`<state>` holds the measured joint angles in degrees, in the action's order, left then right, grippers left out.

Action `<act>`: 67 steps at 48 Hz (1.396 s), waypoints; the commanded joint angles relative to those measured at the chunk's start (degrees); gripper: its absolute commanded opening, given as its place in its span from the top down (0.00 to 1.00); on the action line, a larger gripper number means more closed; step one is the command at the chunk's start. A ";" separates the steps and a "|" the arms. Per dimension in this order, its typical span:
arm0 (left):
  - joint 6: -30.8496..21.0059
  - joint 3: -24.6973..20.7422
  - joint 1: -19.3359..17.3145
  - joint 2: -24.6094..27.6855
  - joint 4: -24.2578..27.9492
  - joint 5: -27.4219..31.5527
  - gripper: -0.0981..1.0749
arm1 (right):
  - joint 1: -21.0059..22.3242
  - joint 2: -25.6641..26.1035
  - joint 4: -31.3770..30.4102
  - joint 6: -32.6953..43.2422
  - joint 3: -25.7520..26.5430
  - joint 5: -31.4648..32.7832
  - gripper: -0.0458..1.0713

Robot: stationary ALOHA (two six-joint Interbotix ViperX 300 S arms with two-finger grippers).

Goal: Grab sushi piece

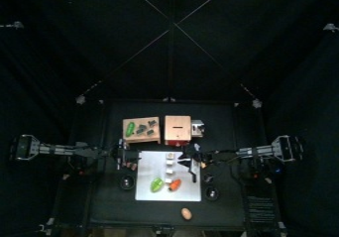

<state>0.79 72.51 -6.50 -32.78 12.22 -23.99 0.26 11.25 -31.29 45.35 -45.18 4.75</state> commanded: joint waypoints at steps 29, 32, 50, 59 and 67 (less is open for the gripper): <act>0.26 -13.62 2.02 18.37 0.18 -0.44 0.18 | -4.04 -8.26 -0.09 0.09 8.88 17.31 0.35; 0.35 -16.61 1.76 22.94 0.18 -0.35 0.13 | -4.92 -7.38 0.09 0.09 7.73 17.40 0.36; 0.18 -32.08 -0.18 39.46 -1.67 7.03 0.10 | -7.12 -4.66 1.58 1.14 1.93 17.31 0.36; 0.26 -32.70 0.97 40.78 -0.18 9.58 0.10 | -7.12 -4.75 1.58 1.14 1.93 17.14 0.37; 0.26 -33.66 1.67 42.71 -0.26 9.49 0.10 | -7.12 -5.10 1.58 1.23 1.85 17.05 0.37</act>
<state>0.79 40.52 -5.19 9.76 11.87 -14.33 -6.77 4.66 -29.71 46.49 -43.77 22.15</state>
